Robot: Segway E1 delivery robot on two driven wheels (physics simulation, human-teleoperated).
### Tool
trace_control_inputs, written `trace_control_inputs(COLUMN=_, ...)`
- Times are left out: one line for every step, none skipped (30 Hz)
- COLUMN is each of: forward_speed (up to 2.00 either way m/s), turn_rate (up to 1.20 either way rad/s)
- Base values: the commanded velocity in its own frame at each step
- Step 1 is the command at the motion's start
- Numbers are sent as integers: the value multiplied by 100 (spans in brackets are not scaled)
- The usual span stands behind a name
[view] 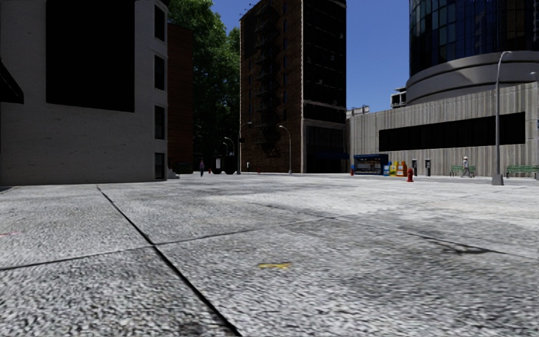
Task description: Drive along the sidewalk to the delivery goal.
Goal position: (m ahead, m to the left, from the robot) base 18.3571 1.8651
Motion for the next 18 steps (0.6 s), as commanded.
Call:
trace_control_inputs(forward_speed=200, turn_rate=0)
trace_control_inputs(forward_speed=200, turn_rate=0)
trace_control_inputs(forward_speed=200, turn_rate=0)
trace_control_inputs(forward_speed=200, turn_rate=0)
trace_control_inputs(forward_speed=200, turn_rate=0)
trace_control_inputs(forward_speed=200, turn_rate=0)
trace_control_inputs(forward_speed=200, turn_rate=0)
trace_control_inputs(forward_speed=200, turn_rate=0)
trace_control_inputs(forward_speed=200, turn_rate=0)
trace_control_inputs(forward_speed=200, turn_rate=0)
trace_control_inputs(forward_speed=200, turn_rate=0)
trace_control_inputs(forward_speed=200, turn_rate=0)
trace_control_inputs(forward_speed=200, turn_rate=0)
trace_control_inputs(forward_speed=200, turn_rate=0)
trace_control_inputs(forward_speed=200, turn_rate=0)
trace_control_inputs(forward_speed=200, turn_rate=0)
trace_control_inputs(forward_speed=200, turn_rate=0)
trace_control_inputs(forward_speed=200, turn_rate=0)
